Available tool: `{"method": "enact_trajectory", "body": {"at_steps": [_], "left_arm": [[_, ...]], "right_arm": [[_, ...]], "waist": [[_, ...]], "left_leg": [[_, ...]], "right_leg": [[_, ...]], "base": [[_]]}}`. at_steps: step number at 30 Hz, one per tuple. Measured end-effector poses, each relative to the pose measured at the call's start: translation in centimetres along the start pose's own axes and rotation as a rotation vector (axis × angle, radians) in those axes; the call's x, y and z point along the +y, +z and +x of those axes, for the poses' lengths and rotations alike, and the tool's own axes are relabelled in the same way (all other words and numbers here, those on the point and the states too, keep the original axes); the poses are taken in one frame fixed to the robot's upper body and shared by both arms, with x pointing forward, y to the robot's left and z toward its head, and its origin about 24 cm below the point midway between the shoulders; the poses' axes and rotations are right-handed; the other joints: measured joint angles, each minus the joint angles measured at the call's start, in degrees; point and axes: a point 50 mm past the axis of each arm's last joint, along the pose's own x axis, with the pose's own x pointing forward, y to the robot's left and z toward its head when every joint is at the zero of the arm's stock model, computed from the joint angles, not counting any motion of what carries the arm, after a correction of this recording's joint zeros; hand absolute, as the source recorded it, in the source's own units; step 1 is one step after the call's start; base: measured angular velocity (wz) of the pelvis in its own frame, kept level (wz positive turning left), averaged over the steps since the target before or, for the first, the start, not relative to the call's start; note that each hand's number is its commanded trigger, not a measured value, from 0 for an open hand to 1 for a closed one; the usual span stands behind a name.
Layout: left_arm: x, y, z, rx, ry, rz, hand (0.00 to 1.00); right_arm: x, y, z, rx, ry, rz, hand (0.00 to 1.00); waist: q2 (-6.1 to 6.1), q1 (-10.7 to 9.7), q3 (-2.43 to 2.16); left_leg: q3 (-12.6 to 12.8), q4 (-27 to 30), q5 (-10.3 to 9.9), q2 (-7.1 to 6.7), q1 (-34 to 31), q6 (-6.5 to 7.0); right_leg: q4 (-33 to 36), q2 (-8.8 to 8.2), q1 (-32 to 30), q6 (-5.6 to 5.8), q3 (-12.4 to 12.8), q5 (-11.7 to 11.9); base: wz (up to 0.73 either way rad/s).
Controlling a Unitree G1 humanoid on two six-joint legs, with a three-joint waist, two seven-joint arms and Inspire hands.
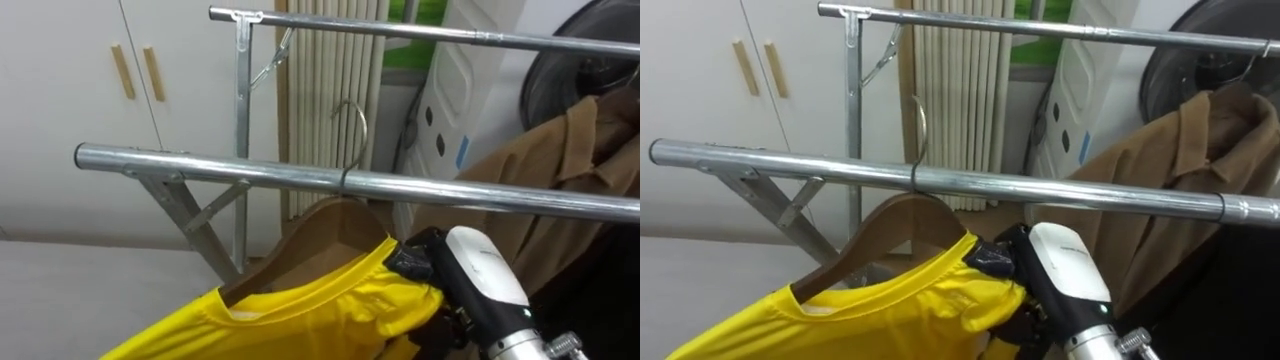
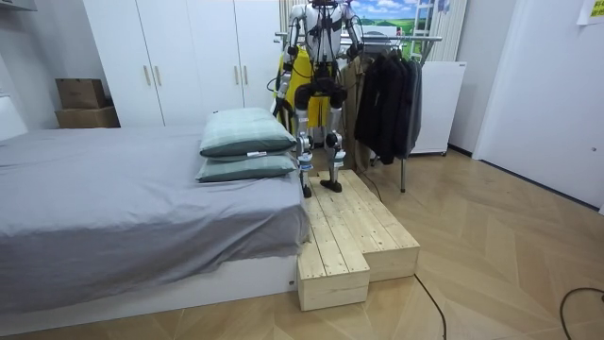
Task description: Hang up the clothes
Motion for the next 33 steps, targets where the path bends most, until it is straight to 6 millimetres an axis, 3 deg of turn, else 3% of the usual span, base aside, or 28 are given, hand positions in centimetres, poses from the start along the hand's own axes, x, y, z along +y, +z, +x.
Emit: {"method": "enact_trajectory", "body": {"at_steps": [4, 15, 22, 27, 33], "left_arm": [[-0.3, -0.1, -0.1, 0.004, -0.005, -0.012, 0.0], [-0.3, 0.1, 0.0, -0.002, -0.006, -0.014, 0.0], [-0.3, 0.2, -0.1, -0.009, -0.004, -0.016, 0.0], [-0.3, 0.4, 0.0, -0.02, -0.002, -0.018, 0.0], [-0.3, 0.8, -0.2, -0.053, 0.005, -0.03, 0.0]], "right_arm": [[0.3, -0.5, -0.2, 0.019, -0.008, 0.016, 1.0], [1.4, -1.7, -0.7, 0.083, 0.013, 0.069, 1.0], [2.8, -3.7, -1.5, 0.204, 0.066, 0.074, 1.0], [3.2, -3.9, -1.6, 0.22, 0.067, 0.099, 1.0], [4.1, -5.6, -2.4, 0.352, 0.051, 0.16, 1.0]], "waist": [[0.5, -0.7, -0.23], [0.53, -1.2, -0.31], [0.39, -1.1, -0.1], [0.68, -1.1, 0.1], [0.44, -1.0, -0.07]], "left_leg": [[0.0, 0.0, 0.0, 0.09, 0.1, 0.0], [0.1, -0.1, 0.0, 0.18, 0.3, -0.1], [0.1, -0.1, 0.0, 0.13, 0.3, -0.1], [0.0, -0.1, 0.0, 0.15, 0.4, -0.12], [0.1, -0.1, -0.1, 0.17, 0.3, -0.21]], "right_leg": [[0.1, 0.12, 0.0, 0.0, 0.0, 0.0], [0.4, 0.3, 0.0, 0.0, 0.0, 0.0], [0.4, 0.28, 0.0, 0.0, 0.2, 0.0], [0.4, 0.32, 0.0, 0.0, 0.2, 0.0], [0.4, 0.32, 0.0, 0.0, 0.1, 0.0]], "base": [[0.0], [0.0], [0.0], [0.0], [0.0]]}}
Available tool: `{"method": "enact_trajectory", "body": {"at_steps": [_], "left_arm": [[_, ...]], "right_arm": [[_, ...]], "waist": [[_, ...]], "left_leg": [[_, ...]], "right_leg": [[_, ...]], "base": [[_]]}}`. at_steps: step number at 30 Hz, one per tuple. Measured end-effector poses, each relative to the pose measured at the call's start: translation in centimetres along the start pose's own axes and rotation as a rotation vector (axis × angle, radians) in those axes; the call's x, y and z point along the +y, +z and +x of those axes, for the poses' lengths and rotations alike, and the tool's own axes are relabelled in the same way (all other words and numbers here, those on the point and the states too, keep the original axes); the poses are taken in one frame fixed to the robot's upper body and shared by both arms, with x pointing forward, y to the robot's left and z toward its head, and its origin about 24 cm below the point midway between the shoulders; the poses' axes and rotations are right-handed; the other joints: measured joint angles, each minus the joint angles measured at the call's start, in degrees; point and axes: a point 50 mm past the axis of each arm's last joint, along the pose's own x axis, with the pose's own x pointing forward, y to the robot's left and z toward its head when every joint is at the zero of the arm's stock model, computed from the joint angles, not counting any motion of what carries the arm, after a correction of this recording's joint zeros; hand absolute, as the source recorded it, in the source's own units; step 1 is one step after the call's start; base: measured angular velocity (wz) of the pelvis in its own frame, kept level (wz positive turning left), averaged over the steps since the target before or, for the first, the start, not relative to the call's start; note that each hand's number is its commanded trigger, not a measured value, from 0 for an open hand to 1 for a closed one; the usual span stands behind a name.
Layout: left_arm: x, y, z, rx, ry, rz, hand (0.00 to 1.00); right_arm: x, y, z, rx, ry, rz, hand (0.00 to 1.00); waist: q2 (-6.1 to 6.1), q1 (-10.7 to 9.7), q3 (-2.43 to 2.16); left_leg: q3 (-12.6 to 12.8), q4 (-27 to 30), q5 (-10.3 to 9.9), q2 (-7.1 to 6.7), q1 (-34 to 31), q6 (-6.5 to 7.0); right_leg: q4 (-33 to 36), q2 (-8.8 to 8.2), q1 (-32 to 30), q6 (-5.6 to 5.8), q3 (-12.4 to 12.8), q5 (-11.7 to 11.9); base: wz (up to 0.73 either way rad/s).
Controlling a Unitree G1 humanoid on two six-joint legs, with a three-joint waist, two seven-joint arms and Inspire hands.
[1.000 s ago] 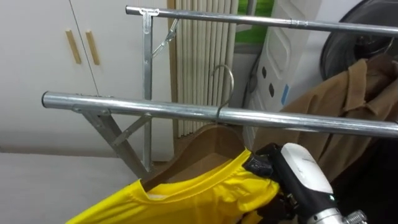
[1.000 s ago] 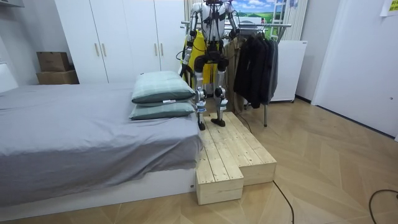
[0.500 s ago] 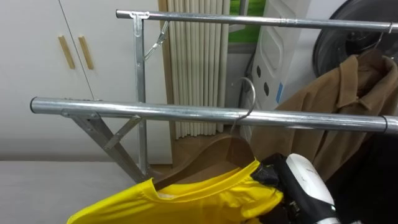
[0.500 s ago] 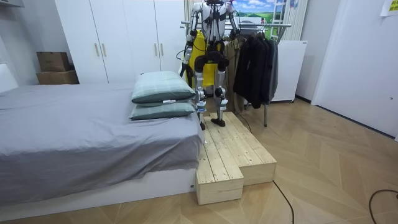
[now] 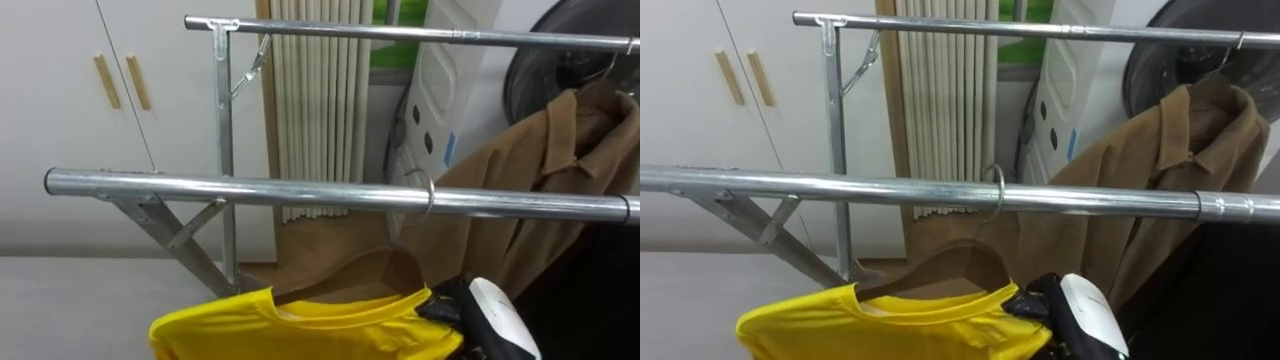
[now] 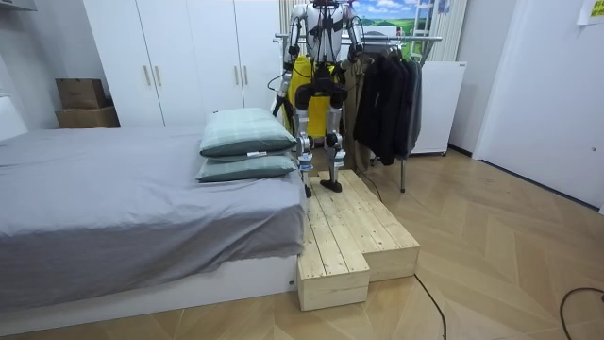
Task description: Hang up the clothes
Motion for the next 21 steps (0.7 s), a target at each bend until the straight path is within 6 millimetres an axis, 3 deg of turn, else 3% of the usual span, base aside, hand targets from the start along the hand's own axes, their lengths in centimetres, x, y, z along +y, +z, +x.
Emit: {"method": "enact_trajectory", "body": {"at_steps": [10, 15, 21], "left_arm": [[0.0, 0.4, 0.1, -0.013, 0.0, -0.009, 0.0], [0.0, 0.5, 0.1, -0.016, 0.002, -0.01, 0.0], [0.1, 1.1, 0.1, -0.039, 0.003, -0.014, 0.0]], "right_arm": [[0.6, -1.7, 0.4, 0.122, 0.001, 0.134, 1.0], [0.9, -2.0, 0.6, 0.142, 0.028, 0.139, 1.0], [1.8, -2.9, 0.4, 0.197, 0.055, 0.152, 1.0]], "waist": [[-0.63, 0.1, -0.19], [-1.29, 0.1, -0.01], [-1.24, 0.0, 0.01]], "left_leg": [[-0.4, -0.1, -0.1, 0.03, 0.5, -0.08], [-0.7, -0.1, -0.1, -0.02, 0.5, -0.08], [-0.9, -0.1, -0.2, -0.07, 0.5, -0.15]], "right_leg": [[-0.5, -0.06, 0.8, 0.0, 0.0, -0.1], [-0.5, -0.08, 0.9, -0.06, 0.0, -0.1], [-0.6, -0.18, 0.9, -0.05, -0.3, -0.1]], "base": [[0.0], [0.0], [0.0]]}}
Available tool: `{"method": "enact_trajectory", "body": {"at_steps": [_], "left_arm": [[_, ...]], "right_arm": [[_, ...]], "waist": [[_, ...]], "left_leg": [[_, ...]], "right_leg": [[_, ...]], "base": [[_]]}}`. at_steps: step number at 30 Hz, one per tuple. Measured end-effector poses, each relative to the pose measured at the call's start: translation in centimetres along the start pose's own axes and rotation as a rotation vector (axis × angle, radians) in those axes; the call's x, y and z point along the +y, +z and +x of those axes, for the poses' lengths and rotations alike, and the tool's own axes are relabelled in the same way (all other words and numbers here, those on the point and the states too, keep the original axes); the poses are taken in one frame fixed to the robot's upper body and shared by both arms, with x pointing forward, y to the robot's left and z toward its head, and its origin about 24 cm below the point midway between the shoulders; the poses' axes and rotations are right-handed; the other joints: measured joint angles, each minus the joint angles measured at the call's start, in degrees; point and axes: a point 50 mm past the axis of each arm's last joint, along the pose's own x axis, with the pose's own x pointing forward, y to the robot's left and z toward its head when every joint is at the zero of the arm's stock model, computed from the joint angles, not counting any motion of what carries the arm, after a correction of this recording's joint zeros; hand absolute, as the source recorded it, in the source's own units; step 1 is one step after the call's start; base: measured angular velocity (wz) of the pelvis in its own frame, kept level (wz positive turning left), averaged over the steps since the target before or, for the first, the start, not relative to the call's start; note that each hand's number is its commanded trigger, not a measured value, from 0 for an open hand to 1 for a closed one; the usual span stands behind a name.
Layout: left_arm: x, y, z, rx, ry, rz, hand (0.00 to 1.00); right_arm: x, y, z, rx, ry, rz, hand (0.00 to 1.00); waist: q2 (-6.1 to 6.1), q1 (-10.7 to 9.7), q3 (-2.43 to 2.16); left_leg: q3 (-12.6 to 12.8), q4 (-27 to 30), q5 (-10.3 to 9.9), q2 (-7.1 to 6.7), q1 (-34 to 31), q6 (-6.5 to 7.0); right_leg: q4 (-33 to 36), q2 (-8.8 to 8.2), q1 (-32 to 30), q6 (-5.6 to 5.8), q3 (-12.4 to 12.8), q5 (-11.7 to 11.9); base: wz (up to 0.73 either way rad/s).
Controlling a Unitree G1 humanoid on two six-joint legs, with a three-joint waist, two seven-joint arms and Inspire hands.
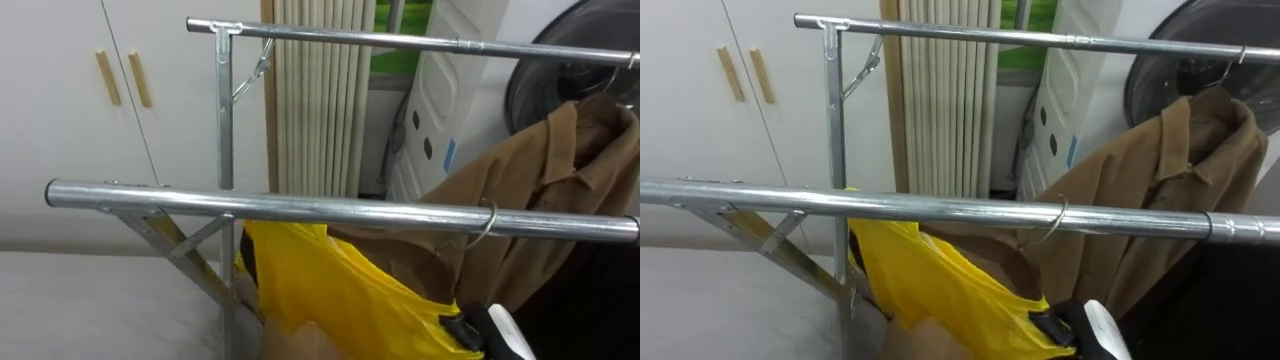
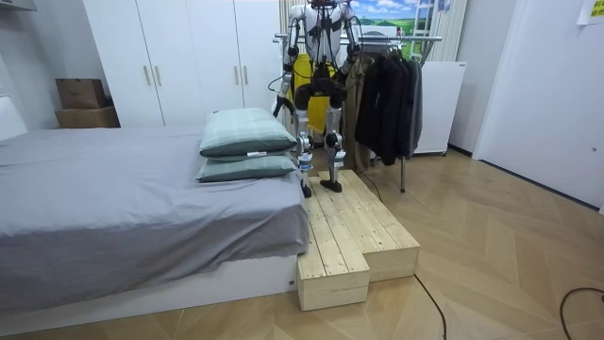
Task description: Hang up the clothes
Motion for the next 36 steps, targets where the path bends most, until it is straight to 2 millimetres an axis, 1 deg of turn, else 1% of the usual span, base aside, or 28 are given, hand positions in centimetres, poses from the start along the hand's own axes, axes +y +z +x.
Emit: {"method": "enact_trajectory", "body": {"at_steps": [1, 3, 4, 5, 8, 12, 18, 23, 27, 36], "left_arm": [[0.0, 0.06, 0.0, -0.003, 0.0, -0.001, 0.0], [0.0, 0.1, 0.01, -0.004, 0.0, -0.001, 0.0], [0.0, 0.12, 0.0, -0.005, 0.0, -0.001, 0.0], [-0.01, 0.16, 0.01, -0.007, -0.002, -0.002, 0.0], [-0.03, 0.08, 0.0, -0.005, -0.009, -0.002, 0.0], [-0.01, -0.1, -0.06, -0.002, -0.015, -0.002, 0.0], [-0.08, -0.16, -0.07, 0.001, -0.029, -0.002, 0.0], [-0.11, -0.16, -0.07, 0.001, -0.037, -0.002, 0.0], [-0.13, -0.08, -0.05, -0.001, -0.037, -0.002, 0.0], [-0.13, -0.08, -0.05, -0.001, -0.032, -0.003, 0.0]], "right_arm": [[0.16, -0.36, -0.04, 0.02, 0.009, 0.0, 1.0], [0.29, -0.67, -0.1, 0.04, 0.02, -0.002, 0.52], [0.3, -0.74, -0.11, 0.047, 0.022, -0.004, 0.0], [0.26, -0.77, -0.11, 0.049, 0.022, -0.005, 0.0], [0.25, -0.78, -0.11, 0.049, 0.021, -0.009, 0.0], [0.23, -0.94, -0.11, 0.067, 0.021, -0.01, 0.0], [0.28, -1.08, -0.2, 0.074, 0.022, -0.012, 0.0], [0.34, -1.17, -0.25, 0.079, 0.03, -0.012, 0.0], [0.42, -1.23, -0.26, 0.086, 0.042, -0.009, 0.0], [0.42, -1.24, -0.27, 0.087, 0.042, -0.009, 0.0]], "waist": [[0.06, 0.0, -0.01], [0.21, 0.0, 0.0], [0.38, 0.0, -0.03], [0.35, 0.0, -0.18], [0.68, 0.0, -0.33], [0.79, 0.1, -0.3], [0.51, 0.1, -0.14], [-0.01, 0.2, 0.18], [-0.02, 0.0, 0.16], [0.42, 0.0, 0.12]], "left_leg": [[0.0, 0.0, 0.0, 0.04, 0.0, -0.01], [-0.1, -0.1, 0.0, 0.11, 0.0, -0.01], [-0.1, -0.2, 0.0, 0.15, 0.0, -0.02], [-0.1, -0.4, 0.0, 0.17, 0.0, -0.04], [0.0, -0.4, 0.0, 0.21, 0.0, -0.03], [-0.1, -0.4, 0.0, 0.21, 0.0, -0.03], [0.0, -0.4, 0.0, 0.1, 0.0, -0.04], [0.0, -0.3, 0.0, 0.03, 0.0, -0.04], [0.0, -0.3, 0.0, 0.04, 0.0, -0.04], [0.0, -0.3, 0.0, 0.13, 0.0, -0.04]], "right_leg": [[0.0, 0.04, 0.0, 0.0, -0.1, 0.0], [0.0, 0.13, 0.0, 0.0, -0.1, 0.0], [0.0, 0.2, -0.1, 0.0, -0.1, 0.0], [0.0, 0.26, -0.1, 0.0, -0.1, 0.0], [0.0, 0.24, -0.1, -0.01, -0.2, 0.0], [0.0, 0.23, -0.1, -0.11, -0.2, -0.1], [0.0, 0.16, -0.1, -0.36, -0.2, -0.3], [0.0, 0.09, -0.1, -0.34, -0.2, -0.3], [0.0, 0.04, -0.1, -0.34, -0.2, -0.3], [0.0, 0.07, -0.1, -0.35, -0.2, -0.3]], "base": [[0.0], [0.0], [0.0], [0.0], [0.0], [0.0], [0.0], [0.0], [0.0], [0.0]]}}
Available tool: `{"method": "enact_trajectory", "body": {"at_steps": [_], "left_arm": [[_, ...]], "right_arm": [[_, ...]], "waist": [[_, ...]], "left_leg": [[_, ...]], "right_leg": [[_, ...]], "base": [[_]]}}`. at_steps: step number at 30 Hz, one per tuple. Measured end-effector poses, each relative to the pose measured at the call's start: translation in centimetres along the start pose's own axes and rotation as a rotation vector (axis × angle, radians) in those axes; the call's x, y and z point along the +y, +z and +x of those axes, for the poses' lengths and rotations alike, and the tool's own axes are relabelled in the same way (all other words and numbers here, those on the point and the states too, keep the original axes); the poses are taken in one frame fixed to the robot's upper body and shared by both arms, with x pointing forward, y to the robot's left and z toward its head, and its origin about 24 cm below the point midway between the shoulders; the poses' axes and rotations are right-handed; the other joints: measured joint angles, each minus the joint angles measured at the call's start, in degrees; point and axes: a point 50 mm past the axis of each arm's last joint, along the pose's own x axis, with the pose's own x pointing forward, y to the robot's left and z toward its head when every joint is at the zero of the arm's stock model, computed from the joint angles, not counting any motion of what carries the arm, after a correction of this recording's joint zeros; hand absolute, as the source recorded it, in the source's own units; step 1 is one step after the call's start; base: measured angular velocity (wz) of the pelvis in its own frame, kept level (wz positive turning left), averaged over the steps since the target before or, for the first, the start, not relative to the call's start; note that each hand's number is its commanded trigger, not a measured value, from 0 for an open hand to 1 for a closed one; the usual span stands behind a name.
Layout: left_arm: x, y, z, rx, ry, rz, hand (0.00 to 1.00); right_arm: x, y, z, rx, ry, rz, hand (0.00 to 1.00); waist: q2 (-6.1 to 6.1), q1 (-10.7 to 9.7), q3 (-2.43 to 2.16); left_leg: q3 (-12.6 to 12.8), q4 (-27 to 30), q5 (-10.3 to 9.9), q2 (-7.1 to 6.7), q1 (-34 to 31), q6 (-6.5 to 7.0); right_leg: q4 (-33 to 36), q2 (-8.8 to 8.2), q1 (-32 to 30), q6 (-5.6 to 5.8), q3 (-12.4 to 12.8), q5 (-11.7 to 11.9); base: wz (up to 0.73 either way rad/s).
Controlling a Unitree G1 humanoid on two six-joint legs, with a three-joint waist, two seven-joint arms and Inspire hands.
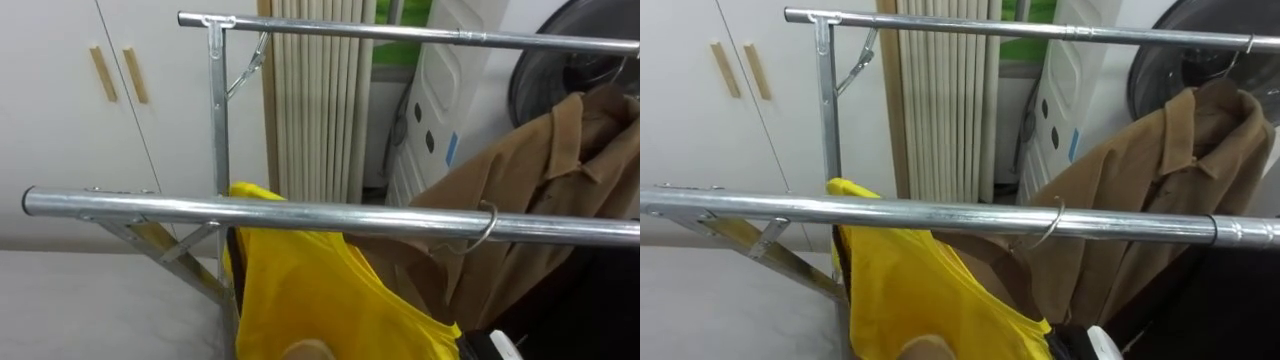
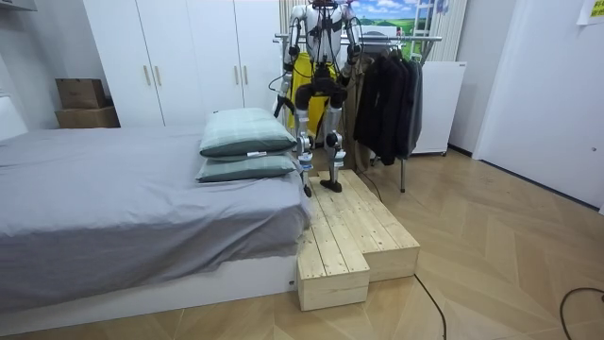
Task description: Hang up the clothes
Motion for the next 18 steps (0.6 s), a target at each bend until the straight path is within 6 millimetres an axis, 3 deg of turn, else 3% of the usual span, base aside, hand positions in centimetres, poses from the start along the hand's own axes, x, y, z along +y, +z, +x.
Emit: {"method": "enact_trajectory", "body": {"at_steps": [18], "left_arm": [[-0.09, 0.04, -0.01, -0.003, 0.005, 0.004, 0.0]], "right_arm": [[-0.08, 0.04, 0.0, -0.001, -0.012, 0.001, 0.0]], "waist": [[0.45, 0.0, -0.02]], "left_leg": [[-0.1, 0.0, 0.0, -0.05, 0.0, 0.0]], "right_leg": [[0.0, 0.0, 0.0, 0.0, -0.1, 0.0]], "base": [[0.0]]}}
